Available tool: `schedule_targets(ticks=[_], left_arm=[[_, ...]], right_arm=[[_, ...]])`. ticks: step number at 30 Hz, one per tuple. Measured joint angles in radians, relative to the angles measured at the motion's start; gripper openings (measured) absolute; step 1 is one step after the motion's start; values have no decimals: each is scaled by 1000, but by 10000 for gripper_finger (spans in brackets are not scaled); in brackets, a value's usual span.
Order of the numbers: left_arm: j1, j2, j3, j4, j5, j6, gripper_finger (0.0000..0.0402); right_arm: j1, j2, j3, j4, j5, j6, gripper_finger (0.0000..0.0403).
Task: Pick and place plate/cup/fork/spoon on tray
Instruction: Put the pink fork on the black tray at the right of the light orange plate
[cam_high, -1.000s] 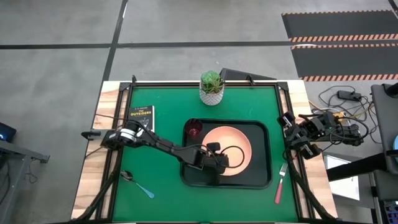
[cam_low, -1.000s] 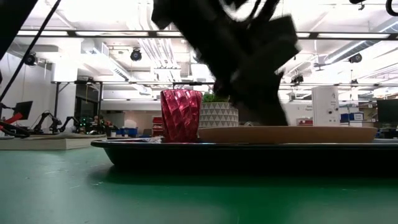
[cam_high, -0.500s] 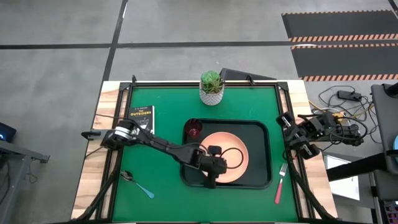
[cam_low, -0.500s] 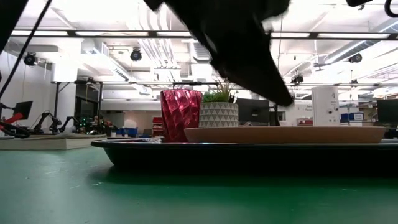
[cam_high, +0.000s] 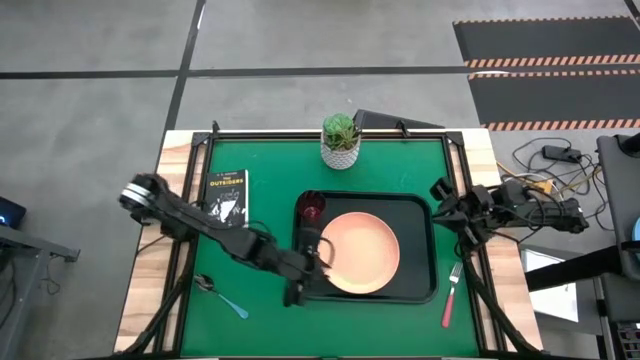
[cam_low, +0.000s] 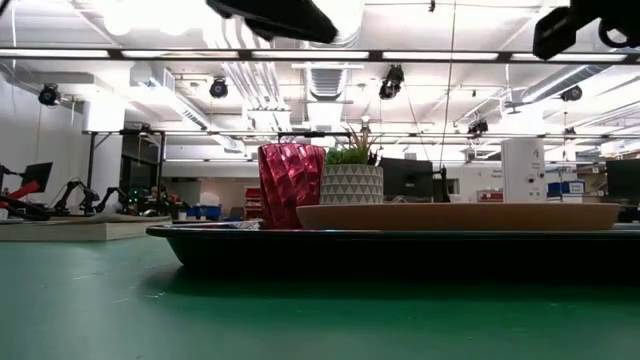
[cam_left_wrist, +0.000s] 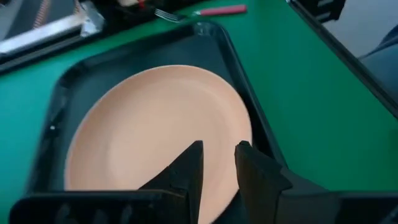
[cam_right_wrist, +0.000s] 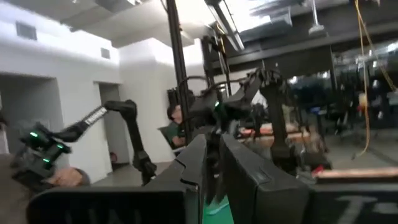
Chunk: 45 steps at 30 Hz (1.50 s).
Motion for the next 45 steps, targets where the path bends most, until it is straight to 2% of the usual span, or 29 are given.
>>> schedule_targets(ticks=[4, 10, 15, 22, 26, 30, 34, 38, 41, 45], left_arm=[[4, -133, -117, 48, -37, 22, 74], [5, -297, -237, 137, -134, 178, 74], [10, -411, -286, 176, -160, 255, 74], [11, -502, -297, 179, -161, 253, 74], [10, -511, -304, 173, -160, 253, 74], [10, -502, -306, 176, -160, 222, 74], [10, -482, -312, 172, -160, 203, 74], [10, -483, -328, 176, -160, 200, 74], [10, -487, -347, 168, -160, 200, 74], [9, -496, -350, 175, -160, 199, 74]], right_arm=[[0, 38, 0, 7, 24, 75, 36], [21, 143, 0, 6, 121, 210, 36], [67, 245, 12, 11, 143, 360, 36], [199, 403, 105, -29, 215, 508, 36], [293, 510, 217, -204, 282, 646, 36], [386, 632, 379, -544, 312, 893, 36], [489, 775, 547, -965, 224, 1177, 36], [586, 917, 661, -1230, 68, 1383, 29], [654, 1009, 676, -1248, 7, 1482, 14], [741, 1097, 668, -1250, -7, 1567, 9]])
